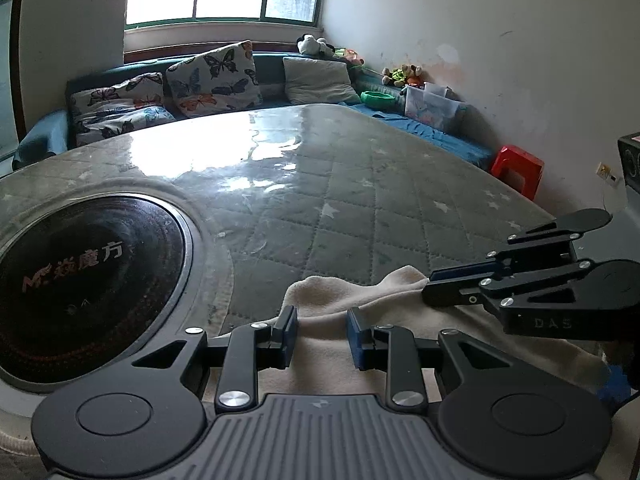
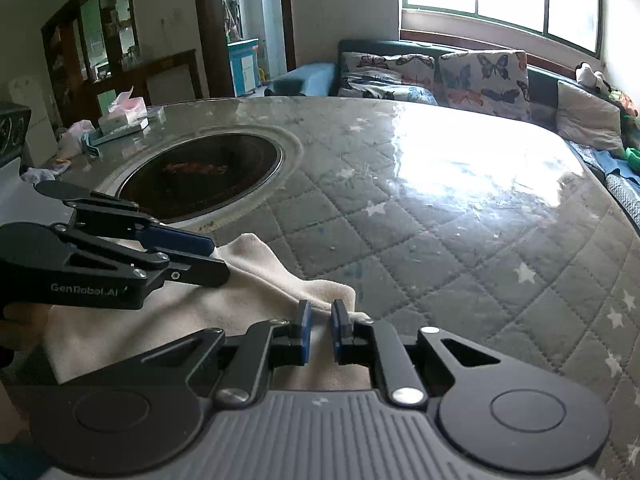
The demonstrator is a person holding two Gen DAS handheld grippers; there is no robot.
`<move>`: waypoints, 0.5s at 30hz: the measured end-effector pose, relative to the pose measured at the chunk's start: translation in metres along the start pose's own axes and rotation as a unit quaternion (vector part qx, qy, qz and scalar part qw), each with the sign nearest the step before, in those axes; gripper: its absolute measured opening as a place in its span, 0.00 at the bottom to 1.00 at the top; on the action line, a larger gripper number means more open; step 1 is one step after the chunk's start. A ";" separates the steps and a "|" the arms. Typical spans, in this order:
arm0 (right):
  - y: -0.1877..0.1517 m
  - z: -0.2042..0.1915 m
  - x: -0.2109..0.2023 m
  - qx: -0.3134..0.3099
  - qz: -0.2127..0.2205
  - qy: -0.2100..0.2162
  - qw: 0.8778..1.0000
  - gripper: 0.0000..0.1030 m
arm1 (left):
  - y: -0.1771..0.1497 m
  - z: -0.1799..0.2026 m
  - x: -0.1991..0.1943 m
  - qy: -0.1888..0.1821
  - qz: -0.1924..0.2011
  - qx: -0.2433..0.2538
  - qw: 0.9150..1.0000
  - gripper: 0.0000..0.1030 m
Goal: Fold clothes
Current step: 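Grasp the folded bundle edge with the right gripper and lift it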
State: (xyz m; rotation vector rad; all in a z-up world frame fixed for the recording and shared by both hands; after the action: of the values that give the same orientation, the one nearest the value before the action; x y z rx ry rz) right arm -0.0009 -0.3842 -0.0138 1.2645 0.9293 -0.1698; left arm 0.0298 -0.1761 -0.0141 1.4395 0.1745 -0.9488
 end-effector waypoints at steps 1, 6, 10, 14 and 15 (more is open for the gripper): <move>0.001 0.000 -0.001 0.001 0.001 -0.001 1.000 0.09 | 0.000 0.000 0.000 0.001 0.000 -0.001 1.000 0.29; 0.006 -0.007 -0.018 -0.005 0.016 0.008 1.000 0.10 | 0.004 -0.006 -0.018 0.010 0.019 -0.009 1.000 0.36; 0.005 -0.029 -0.035 -0.036 0.019 0.034 0.999 0.12 | 0.002 -0.022 -0.042 0.036 0.033 -0.019 0.999 0.37; 0.003 -0.057 -0.047 -0.070 0.019 0.064 0.995 0.17 | -0.009 -0.041 -0.061 0.058 0.025 -0.043 0.997 0.38; 0.002 -0.065 -0.049 -0.079 0.020 0.073 0.994 0.18 | -0.013 -0.044 -0.065 0.062 0.024 -0.049 0.997 0.40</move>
State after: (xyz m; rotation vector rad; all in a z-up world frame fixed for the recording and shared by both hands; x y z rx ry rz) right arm -0.0634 -0.3452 0.0208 1.1596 1.0218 0.0272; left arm -0.0008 -0.1061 0.0088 1.4058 0.2744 -0.8019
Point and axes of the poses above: each gripper's, at about its wrist camera, not at the fingertips, and x roughly the way its jaws point, z to its right, y to its top, the point moved 6 cm from there along x, roughly the way its jaws point, and after that the axes turned 5 degrees about -x, right-handed, at the moved point
